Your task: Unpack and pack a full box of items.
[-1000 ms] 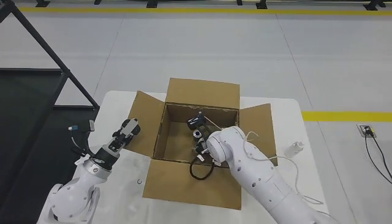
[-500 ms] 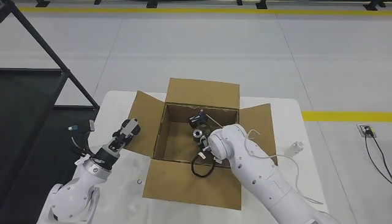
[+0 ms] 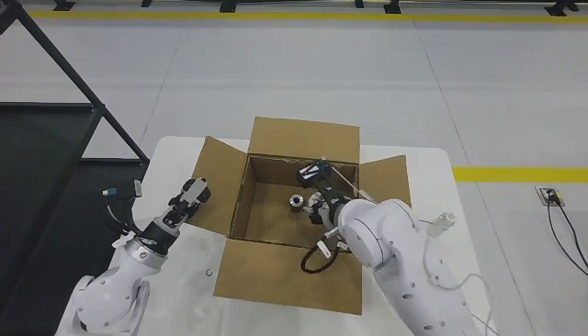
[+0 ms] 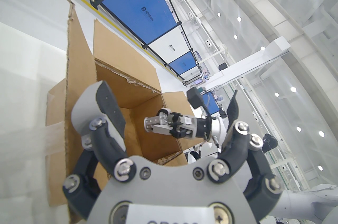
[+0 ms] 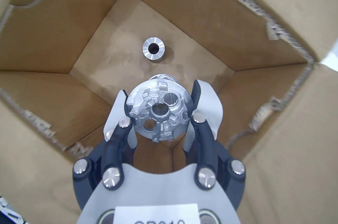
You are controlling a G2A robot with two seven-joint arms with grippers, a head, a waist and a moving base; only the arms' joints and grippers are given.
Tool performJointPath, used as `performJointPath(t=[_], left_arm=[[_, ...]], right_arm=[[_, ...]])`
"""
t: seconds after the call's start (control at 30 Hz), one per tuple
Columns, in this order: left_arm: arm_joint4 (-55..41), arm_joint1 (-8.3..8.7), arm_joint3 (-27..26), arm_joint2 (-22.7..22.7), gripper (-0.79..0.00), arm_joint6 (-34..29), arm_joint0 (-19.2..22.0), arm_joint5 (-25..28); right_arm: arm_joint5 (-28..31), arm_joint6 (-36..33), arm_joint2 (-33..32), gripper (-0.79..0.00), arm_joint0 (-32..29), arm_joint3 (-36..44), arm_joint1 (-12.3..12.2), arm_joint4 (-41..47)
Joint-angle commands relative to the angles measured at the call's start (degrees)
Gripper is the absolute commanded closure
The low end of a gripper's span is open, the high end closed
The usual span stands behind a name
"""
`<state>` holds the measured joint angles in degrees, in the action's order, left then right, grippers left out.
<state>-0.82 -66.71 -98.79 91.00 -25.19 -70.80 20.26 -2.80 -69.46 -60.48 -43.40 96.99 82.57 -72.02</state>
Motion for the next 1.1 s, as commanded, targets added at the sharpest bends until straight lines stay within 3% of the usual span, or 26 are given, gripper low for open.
performJointPath(t=[0.0, 0.27, 0.43, 0.83, 1.07], left_arm=[[0.00, 0.00, 0.00, 0.00, -0.785, 0.00, 0.00, 0.00], [0.00, 0.00, 0.00, 0.00, -0.785, 0.00, 0.00, 0.00], [0.00, 0.00, 0.00, 0.00, -0.785, 0.00, 0.00, 0.00], [0.00, 0.00, 0.00, 0.00, -0.785, 0.00, 0.00, 0.00], [0.00, 0.00, 0.00, 0.00, -0.785, 0.00, 0.00, 0.00]], right_arm=[[0.40, -0.03, -1.76, 0.000, -2.35, 5.67, -0.45, -0.85], [-0.38, 1.03, -11.06, 0.000, -10.43, 23.11, -1.97, -4.62], [-1.42, 1.43, -19.48, 0.000, -15.41, 29.01, -2.75, -4.47], [-3.00, 3.47, -39.00, 0.000, -28.00, 31.93, -3.94, 2.62], [-2.94, 4.95, -43.80, 0.000, -32.68, 24.07, -4.41, 4.62]])
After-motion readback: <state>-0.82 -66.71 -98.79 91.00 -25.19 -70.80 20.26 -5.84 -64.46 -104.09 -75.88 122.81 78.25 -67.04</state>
